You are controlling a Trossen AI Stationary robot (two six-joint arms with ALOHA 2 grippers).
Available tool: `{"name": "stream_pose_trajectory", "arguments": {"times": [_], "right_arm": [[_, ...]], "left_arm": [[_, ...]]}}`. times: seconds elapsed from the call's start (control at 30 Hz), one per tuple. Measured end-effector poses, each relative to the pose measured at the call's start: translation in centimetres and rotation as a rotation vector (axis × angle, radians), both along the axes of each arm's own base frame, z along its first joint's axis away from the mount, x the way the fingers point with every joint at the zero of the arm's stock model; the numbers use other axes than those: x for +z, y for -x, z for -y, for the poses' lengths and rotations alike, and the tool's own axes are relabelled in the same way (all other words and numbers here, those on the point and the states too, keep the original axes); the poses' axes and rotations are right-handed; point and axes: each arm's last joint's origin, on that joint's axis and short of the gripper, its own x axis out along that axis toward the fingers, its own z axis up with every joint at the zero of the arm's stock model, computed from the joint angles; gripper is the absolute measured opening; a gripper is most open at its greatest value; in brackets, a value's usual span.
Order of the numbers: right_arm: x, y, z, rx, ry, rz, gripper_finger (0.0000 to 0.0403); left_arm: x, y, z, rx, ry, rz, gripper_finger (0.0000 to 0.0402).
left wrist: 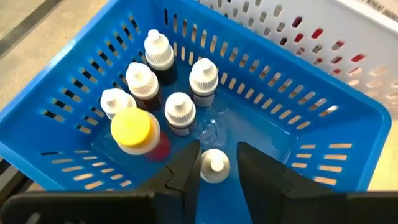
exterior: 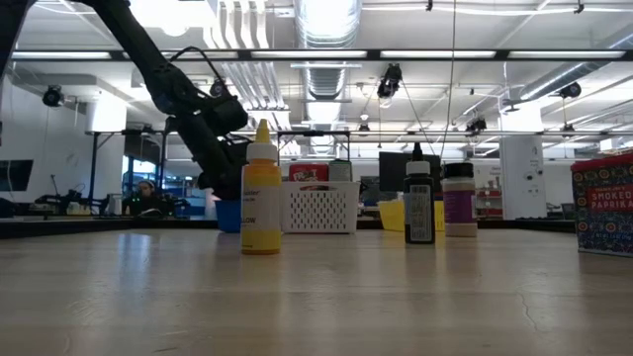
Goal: Pick & Place Kitchen Items
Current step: Put the small black food coloring bottle into the blue bin, then put the large black food coloring bottle into the blue bin
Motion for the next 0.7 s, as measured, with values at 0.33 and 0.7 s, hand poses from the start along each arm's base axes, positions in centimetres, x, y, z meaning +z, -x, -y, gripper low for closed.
{"name": "stream_pose_trajectory", "arguments": {"times": [0.33, 0.7], "right_arm": [[0.0, 0.0, 0.0, 0.0, 0.0, 0.0, 0.0159], [0.5, 0.0, 0.0, 0.0, -0.011, 0.05, 0.0126]], "left_arm": [[0.4, 0.0, 0.1, -0.007, -0.012, 0.005, 0.0122], [5.2, 0.3, 0.3, -0.01, -0.039, 0.027, 0.0122]]}}
